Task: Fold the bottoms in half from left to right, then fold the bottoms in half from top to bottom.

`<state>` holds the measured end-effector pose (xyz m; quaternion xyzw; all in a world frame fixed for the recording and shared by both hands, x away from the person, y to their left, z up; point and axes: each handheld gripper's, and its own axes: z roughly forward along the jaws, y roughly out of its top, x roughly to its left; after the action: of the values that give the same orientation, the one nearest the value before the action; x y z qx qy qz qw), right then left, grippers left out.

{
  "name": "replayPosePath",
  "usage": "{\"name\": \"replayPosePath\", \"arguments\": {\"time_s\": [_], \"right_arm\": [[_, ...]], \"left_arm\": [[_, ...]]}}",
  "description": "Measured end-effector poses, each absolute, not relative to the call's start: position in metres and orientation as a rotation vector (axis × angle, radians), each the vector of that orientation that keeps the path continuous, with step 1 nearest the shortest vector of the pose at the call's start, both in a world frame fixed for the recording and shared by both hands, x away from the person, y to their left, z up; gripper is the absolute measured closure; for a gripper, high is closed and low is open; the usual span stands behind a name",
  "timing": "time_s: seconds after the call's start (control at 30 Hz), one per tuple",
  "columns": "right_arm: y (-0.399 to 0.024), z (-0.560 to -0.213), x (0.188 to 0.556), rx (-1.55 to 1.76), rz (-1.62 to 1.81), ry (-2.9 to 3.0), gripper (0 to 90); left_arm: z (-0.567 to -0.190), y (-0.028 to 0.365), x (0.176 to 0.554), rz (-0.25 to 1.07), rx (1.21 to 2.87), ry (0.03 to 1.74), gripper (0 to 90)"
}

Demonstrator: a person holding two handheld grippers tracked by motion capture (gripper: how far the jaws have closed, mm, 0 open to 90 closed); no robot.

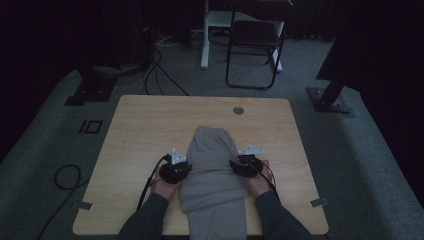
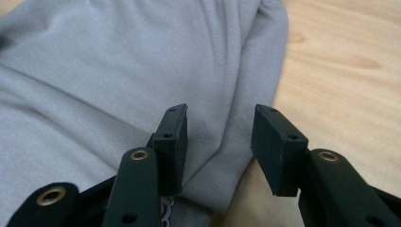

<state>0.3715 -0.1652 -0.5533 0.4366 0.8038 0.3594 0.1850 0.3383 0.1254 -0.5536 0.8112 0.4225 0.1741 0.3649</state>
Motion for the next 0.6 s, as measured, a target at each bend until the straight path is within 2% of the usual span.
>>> {"name": "replayPosePath", "arguments": {"time_s": [0.4,0.53,0.6], "right_arm": [[-0.166,-0.554,0.358,1.226,1.018,2.264,56.1],[-0.166,-0.553,0.357,1.230,1.017,2.272,54.7],[-0.165,-0.552,0.358,1.238,1.016,2.291,52.0]], "left_arm": [[-0.556,0.127,0.322,0.443,2.061,1.087,73.1],[-0.555,0.127,0.319,0.413,2.060,1.085,68.7],[-0.554,0.126,0.320,0.390,2.059,1.084,62.6]]}}
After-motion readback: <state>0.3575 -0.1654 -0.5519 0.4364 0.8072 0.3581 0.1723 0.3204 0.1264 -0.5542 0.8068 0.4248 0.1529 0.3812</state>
